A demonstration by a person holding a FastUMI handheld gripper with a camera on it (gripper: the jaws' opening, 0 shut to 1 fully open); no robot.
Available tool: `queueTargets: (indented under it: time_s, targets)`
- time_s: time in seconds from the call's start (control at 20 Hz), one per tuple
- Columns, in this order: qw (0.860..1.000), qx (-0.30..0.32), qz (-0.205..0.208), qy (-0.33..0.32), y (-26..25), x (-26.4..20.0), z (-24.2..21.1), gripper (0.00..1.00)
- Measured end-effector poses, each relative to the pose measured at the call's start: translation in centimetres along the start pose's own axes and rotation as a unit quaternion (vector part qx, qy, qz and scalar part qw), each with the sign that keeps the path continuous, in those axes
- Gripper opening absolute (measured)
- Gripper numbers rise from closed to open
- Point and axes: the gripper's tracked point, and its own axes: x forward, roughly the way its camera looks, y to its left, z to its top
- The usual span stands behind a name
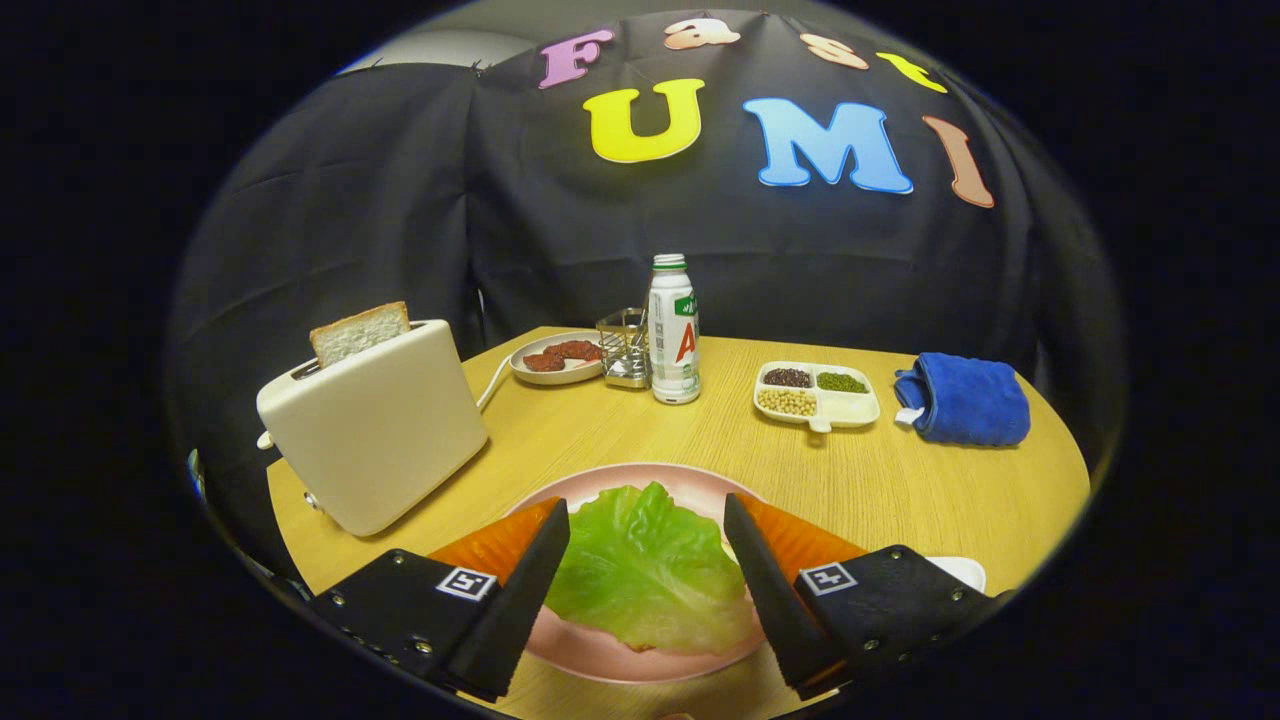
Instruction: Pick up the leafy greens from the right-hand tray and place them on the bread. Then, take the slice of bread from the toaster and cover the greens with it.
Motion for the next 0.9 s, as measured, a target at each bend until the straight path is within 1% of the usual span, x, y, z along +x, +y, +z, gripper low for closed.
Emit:
queueTargets:
  time_s: [0.25, 0.35, 0.7, 0.9]
  targets:
    - [0.998, 0.011, 0.0, -0.055, 2.3, -1.3, 3.2, 0.95]
    - [0.997, 0.017, 0.008, -0.075, 4.0, -1.7, 4.3, 0.95]
    - [0.988, 0.039, 0.058, -0.134, 12.1, -2.5, 7.7, 0.94]
    - [0.984, 0.053, 0.083, -0.145, 15.8, -1.6, 8.5, 0.94]
